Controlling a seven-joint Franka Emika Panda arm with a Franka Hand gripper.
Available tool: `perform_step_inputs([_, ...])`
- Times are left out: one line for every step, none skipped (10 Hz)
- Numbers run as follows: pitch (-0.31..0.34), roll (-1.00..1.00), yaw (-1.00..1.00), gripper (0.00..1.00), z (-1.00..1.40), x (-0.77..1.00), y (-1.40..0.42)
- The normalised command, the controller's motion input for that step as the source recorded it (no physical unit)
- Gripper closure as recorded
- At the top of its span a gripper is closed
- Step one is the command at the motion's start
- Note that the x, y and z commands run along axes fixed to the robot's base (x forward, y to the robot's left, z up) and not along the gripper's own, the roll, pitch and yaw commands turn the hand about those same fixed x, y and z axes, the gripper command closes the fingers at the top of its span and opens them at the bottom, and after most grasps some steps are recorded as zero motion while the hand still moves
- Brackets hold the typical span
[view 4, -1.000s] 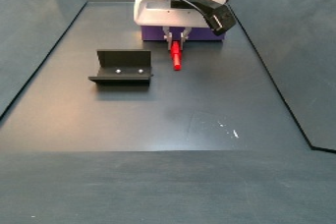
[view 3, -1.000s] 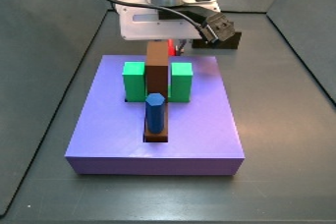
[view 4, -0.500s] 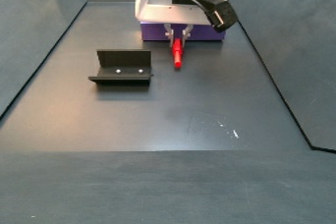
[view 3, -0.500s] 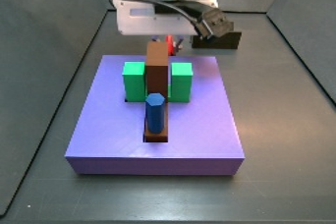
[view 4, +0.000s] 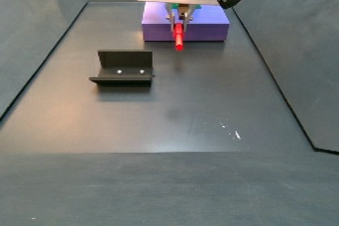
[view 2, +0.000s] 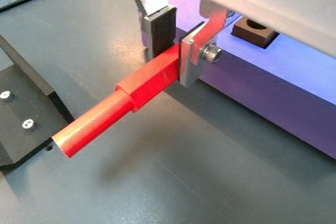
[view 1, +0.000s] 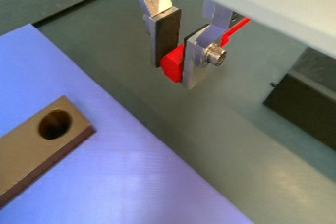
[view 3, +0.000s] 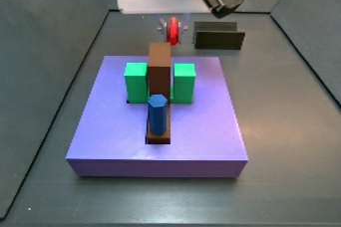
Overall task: Pick up the red object. Move up. Place the red object on the fixture. Regrasp the red object. Move to above the board. Insert the red object.
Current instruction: Place the red object on the fixture.
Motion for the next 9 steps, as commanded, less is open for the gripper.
perform_step_inputs([0.0,-1.0,0.0,1.0,0.36,0.39,0.43])
perform_step_inputs([-0.009,-1.0,0.0,1.0,0.13,0.34,0.37])
perform_step_inputs([-0.026,-1.0,0.0,1.0,0.11,0.37,0.35])
perform_step_inputs([-0.031,-1.0,0.0,1.0,0.11,0.38,0.35])
perform_step_inputs([-0.049,-1.0,0.0,1.0,0.11,0.39,0.34])
perform_step_inputs([-0.046,-1.0,0.0,1.0,0.11,0.39,0.34])
perform_step_inputs([-0.069,-1.0,0.0,1.0,0.11,0.4,0.33])
perform_step_inputs([-0.074,-1.0,0.0,1.0,0.1,0.41,0.33])
perform_step_inputs([-0.071,-1.0,0.0,1.0,0.1,0.41,0.33])
